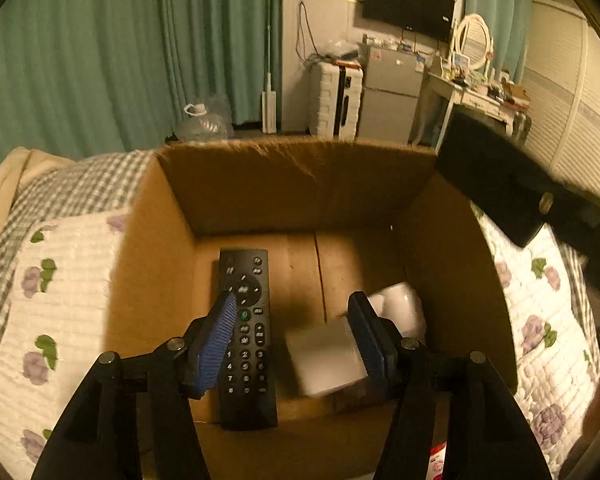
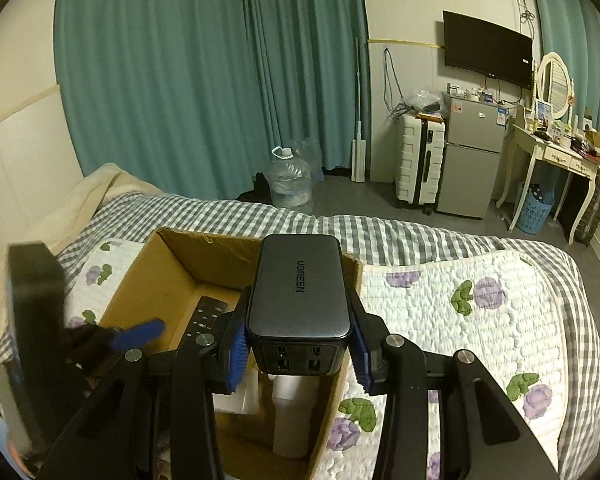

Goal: Organize rigid objects
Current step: 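Lower the adapter and charger into the box and open both tools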

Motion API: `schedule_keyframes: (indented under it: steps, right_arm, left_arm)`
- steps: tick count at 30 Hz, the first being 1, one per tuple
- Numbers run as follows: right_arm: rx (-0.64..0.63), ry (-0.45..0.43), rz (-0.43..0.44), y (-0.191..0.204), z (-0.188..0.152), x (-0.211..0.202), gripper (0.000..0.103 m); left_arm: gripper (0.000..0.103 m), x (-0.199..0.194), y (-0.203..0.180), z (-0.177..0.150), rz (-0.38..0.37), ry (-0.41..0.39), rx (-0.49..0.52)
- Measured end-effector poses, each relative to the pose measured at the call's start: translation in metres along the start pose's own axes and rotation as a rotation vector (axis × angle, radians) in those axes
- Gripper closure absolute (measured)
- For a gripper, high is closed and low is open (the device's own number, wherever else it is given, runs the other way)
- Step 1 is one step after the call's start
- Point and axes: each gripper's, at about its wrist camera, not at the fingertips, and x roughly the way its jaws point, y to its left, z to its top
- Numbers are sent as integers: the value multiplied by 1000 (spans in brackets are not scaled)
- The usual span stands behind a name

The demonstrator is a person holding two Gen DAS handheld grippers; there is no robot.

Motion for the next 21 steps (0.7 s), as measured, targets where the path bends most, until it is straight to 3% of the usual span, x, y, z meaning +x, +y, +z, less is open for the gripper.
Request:
schedule_keyframes:
  steps: [7,13,16,21]
  right_arm:
    - [-37,47,74,2,5,36,61]
    - [-72,91,66,12,-4,71,60]
    - [-74,54,58,15,-3,66,27]
    - [-61,15,34,13,3,40,27]
  left_arm:
    - [41,-21,19,9,46,-41,5]
    - [41,-24,24,12,59,-75,9]
    - [40,-25,26,13,55,-80,7]
    - [40,-36,33,10,65,-91,-7]
